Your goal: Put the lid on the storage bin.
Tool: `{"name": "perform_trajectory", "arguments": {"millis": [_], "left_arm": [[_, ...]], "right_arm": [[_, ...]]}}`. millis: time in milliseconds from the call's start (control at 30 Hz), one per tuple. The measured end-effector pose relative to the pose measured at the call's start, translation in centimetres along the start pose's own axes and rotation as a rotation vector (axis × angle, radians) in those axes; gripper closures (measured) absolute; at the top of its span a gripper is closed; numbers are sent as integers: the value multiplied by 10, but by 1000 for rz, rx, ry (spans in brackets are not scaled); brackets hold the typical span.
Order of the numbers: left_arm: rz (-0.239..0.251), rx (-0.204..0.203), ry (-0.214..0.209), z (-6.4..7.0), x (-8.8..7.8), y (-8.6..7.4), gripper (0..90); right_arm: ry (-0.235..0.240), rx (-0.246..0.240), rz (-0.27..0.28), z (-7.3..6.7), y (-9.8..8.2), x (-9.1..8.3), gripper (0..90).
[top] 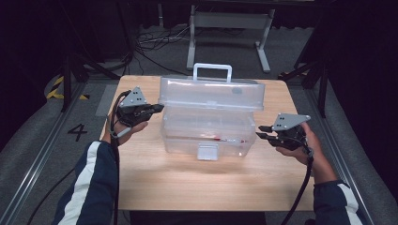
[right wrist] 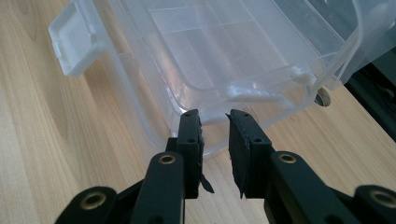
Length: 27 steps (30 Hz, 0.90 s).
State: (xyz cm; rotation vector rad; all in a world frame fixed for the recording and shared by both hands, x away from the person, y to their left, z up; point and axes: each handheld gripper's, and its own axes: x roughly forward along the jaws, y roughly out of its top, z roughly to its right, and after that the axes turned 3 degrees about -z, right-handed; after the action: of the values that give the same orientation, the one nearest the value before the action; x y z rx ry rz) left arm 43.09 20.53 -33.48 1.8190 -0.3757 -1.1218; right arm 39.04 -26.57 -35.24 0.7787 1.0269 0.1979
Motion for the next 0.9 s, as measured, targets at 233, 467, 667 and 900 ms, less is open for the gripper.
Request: {"name": "perform_trajectory", "arguments": {"millis": [233,467,667,900], "left_arm": [[-13,1,-3,4,-1,-9,900],[-29,4,2,7,-2,-15,900],[-45,12,1,11,-2,-20,900],[-58,17,1,15,-2,-25,900]], "right_arm": [[-2,5,-3,-3,-1,0,741],[0,15,-10,-4,-4,1,738],[4,14,-17,-5,-6,3,735],[3,23,-15,-5,-8,2,734]]}}
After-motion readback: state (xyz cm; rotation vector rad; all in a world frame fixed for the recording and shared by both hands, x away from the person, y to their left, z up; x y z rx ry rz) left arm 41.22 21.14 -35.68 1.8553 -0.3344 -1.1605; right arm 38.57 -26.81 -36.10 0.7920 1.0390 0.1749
